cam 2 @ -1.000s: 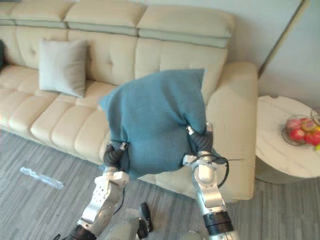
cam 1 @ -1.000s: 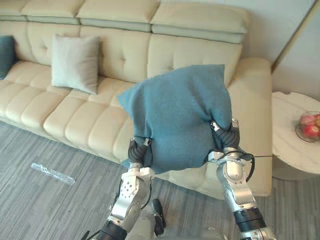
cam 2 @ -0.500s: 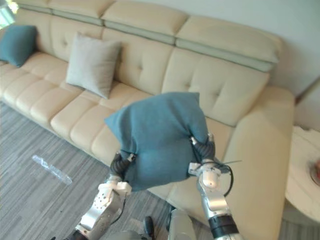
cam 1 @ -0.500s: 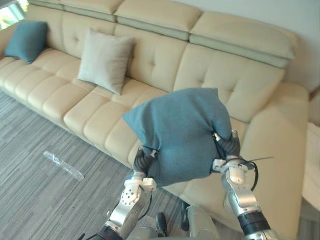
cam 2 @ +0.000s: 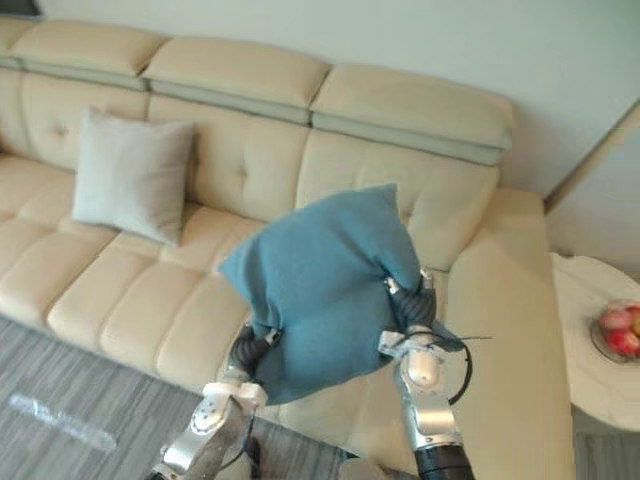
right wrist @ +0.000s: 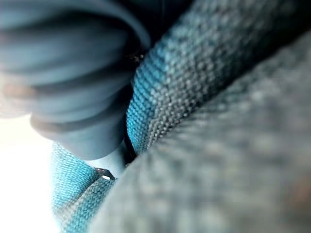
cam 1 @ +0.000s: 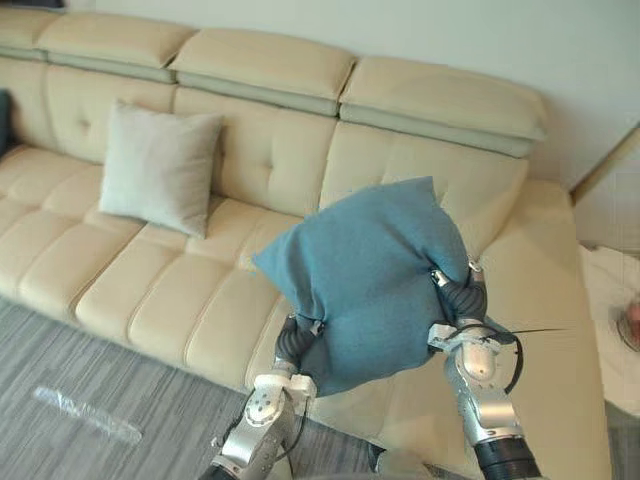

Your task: Pick up cushions and gather them together orderly.

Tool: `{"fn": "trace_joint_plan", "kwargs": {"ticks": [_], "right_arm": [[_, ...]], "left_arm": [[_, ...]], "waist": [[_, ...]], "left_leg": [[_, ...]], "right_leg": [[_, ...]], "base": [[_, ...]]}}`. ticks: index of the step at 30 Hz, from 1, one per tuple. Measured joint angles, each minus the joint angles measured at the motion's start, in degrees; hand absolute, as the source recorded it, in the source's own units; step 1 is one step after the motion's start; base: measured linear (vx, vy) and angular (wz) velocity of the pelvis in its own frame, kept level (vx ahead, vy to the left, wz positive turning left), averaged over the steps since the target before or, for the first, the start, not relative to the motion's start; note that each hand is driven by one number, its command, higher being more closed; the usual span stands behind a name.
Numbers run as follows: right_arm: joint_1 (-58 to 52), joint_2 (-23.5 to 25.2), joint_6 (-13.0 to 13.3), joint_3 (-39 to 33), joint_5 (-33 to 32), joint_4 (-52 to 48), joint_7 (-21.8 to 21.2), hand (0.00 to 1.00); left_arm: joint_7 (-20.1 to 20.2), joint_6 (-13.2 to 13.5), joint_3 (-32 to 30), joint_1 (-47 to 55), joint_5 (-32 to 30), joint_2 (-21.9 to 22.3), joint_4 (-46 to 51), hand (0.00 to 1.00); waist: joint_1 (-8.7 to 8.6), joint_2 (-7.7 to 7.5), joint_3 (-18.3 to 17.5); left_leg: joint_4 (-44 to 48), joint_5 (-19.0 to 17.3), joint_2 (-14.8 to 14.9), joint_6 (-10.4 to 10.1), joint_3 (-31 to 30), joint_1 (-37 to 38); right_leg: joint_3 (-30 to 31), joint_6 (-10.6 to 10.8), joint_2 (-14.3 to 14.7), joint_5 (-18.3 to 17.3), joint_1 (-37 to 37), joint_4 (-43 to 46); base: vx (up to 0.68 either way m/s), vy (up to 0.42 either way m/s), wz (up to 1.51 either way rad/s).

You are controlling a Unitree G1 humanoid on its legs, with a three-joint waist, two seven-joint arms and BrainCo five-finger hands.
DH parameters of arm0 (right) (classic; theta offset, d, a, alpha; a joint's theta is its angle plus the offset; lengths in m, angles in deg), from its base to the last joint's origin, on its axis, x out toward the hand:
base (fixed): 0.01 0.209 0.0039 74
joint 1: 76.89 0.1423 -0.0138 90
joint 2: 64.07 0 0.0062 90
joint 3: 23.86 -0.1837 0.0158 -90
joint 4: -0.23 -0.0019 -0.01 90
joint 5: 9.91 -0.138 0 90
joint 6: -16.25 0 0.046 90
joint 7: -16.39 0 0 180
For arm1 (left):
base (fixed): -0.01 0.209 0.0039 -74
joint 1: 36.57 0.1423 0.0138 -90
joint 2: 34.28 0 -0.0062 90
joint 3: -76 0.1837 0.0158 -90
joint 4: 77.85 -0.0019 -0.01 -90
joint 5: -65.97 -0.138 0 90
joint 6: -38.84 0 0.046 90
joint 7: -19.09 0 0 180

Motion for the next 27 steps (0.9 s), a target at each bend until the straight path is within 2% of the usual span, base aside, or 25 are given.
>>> {"fn": "trace_joint_plan", "kwargs": {"ticks": [4, 7, 9, 10, 12, 13, 15, 17, 19, 21, 22, 23, 24, 25, 27], "right_arm": [[0.03, 0.11, -0.06, 0.41, 0.04, 0.08, -0.3, 1.0], [0.31, -0.1, -0.05, 1.18, 0.05, 0.18, -0.3, 1.0], [0.81, -0.86, -0.04, 1.56, 0.03, 0.36, -0.3, 1.0], [0.99, -1.0, -0.04, 1.55, 0.03, 0.39, -0.3, 1.0], [1.05, -1.47, -0.04, 1.61, 0.02, 0.87, -0.3, 1.0], [1.03, -1.92, -0.03, 1.7, -0.02, 2.17, -0.32, 1.0], [0.89, -1.96, -0.04, 1.72, -0.04, 2.93, -0.32, 1.0], [0.85, -1.94, -0.02, 1.91, -0.04, 2.94, -0.35, 1.0], [0.87, -1.96, -0.01, 1.99, -0.05, 2.96, -0.38, 1.0], [0.98, -2.01, 0.04, 1.98, -0.07, 2.93, -0.39, 1.0], [1.11, -2.03, 0.08, 1.98, -0.07, 2.94, -0.39, 1.0], [1.23, -2.27, 0.2, 1.98, -0.07, 2.93, -0.39, 1.0], [1.24, -2.51, 0.19, 1.97, -0.1, 2.94, -0.38, 1.0], [1.23, -2.69, 0.16, 1.97, -0.1, 3.19, -0.38, 1.0], [1.29, -2.75, 0.17, 1.82, -0.08, 3.18, -0.37, 1.0]], "left_arm": [[-0.01, -0.2, 0.0, -0.01, -0.01, -0.46, 0.07, 1.0], [-0.06, -0.38, -0.07, -0.06, -0.03, -0.89, 0.14, 1.0], [-0.07, -0.39, -0.16, -0.11, -0.03, -0.99, 0.63, 1.0], [-0.07, -0.42, -0.17, -0.11, -0.03, -0.98, 0.75, 1.0], [-0.06, -0.91, -0.17, -0.1, -0.03, -0.98, 1.02, 1.0], [-0.06, -1.2, -0.16, -0.09, -0.05, -0.97, 1.02, 1.0], [-0.05, -1.21, -0.16, -0.03, -0.04, -0.96, 1.02, 1.0], [-0.05, -1.23, -0.18, 0.07, -0.04, -0.96, 1.02, 1.0], [-0.05, -1.24, -0.18, 0.19, -0.04, -0.91, 1.02, 1.0], [-0.05, -1.23, -0.18, 0.21, -0.05, -0.8, 1.05, 1.0], [-0.05, -1.22, -0.18, 0.21, -0.06, -0.76, 1.05, 1.0], [-0.05, -1.22, -0.18, 0.03, -0.09, -0.73, 1.16, 1.0], [-0.05, -1.23, -0.18, -0.01, -0.1, -0.67, 1.29, 1.0], [-0.05, -1.24, -0.17, 0.07, -0.11, -0.66, 1.4, 1.0], [-0.05, -1.27, -0.07, -0.27, -0.12, -0.63, 1.4, 1.0]], "waist": [[0.15, 0.07, 0.03], [0.09, 0.06, -0.09], [-0.97, -0.24, -0.37], [-0.9, -0.28, -0.39], [-1.53, -0.28, -0.4], [-1.57, -0.27, -0.39], [-1.45, -0.26, -0.36], [-0.3, -0.11, -0.25], [1.13, 0.1, -0.17], [1.67, 0.29, -0.13], [1.68, 0.27, -0.12], [1.22, 1.38, -0.55], [1.01, 1.78, -0.49], [1.0, 1.96, -0.5], [0.27, 1.79, -0.35]], "left_leg": [[-2.14, -1.2, -1.29, 1.72, 5.55, 2.93], [-7.75, 0.53, -2.12, 2.43, 10.49, 7.36], [-9.05, 0.95, -2.88, 2.51, 11.94, 7.45], [-9.39, 1.01, -3.14, 2.55, 11.94, 7.37], [-9.27, 1.13, -3.3, 2.52, 11.82, 7.26], [-7.94, 1.09, -2.81, 2.48, 11.6, 6.97], [-3.78, 0.45, -1.54, 1.63, 11.31, 5.43], [3.92, -0.93, 0.9, 0.33, 10.19, 2.47], [11.4, -0.96, 2.86, 0.39, 6.57, -0.38], [13.33, -1.76, 3.4, 0.32, 2.13, -1.79], [10.9, -2.52, 3.31, 0.27, 0.29, -1.43], [5.51, -1.53, 3.0, -0.21, -2.29, -1.19], [3.07, -0.51, 2.92, -0.74, -3.01, -0.91], [-0.34, -0.9, 3.01, -1.58, -3.72, 0.93], [-3.75, -0.96, 2.76, -1.95, -3.52, 2.26]], "right_leg": [[1.04, -0.06, -1.06, 0.29, -5.32, 8.26], [-10.17, -1.99, -3.1, 1.96, -9.23, 13.66], [-19.47, -2.38, -4.75, 2.2, -8.42, 10.04], [-20.54, -2.38, -4.81, 2.2, -7.82, 8.27], [-21.22, -2.29, -4.45, 2.23, -5.86, 3.94], [-21.55, -1.6, -4.0, 2.65, -4.47, 1.9], [-21.92, -1.54, -3.24, 2.75, -2.91, 0.27], [-21.3, -1.68, -1.75, 2.66, -2.19, -0.54], [-19.72, -2.47, -0.09, 2.64, -1.29, -1.75], [-18.39, -3.86, 1.17, 3.05, -0.49, -3.55], [-17.74, -4.05, 1.64, 3.3, -0.6, -4.22], [-17.11, -3.95, 2.29, 3.72, -1.04, -4.72], [-16.82, -3.77, 2.67, 4.02, -1.06, -5.13], [-15.61, -2.96, 3.29, 5.32, -1.07, -6.43], [-15.6, -2.19, 3.19, 6.41, -1.28, -7.6]], "base": [[0.03, 0.194, -0.72], [0.05, 0.133, -0.82], [0.06, 0.066, -0.45], [0.06, 0.011, -0.29], [0.06, -0.021, -0.08], [0.05, -0.062, 0.05], [0.04, -0.091, 0.06], [0.0, -0.145, -0.16], [0.0, -0.138, -0.36], [-0.01, -0.077, -0.46], [0.0, -0.041, -0.51], [0.02, 0.004, -0.37], [0.04, 0.036, -0.44], [0.07, 0.075, -0.31], [0.08, 0.074, -0.12]]}}
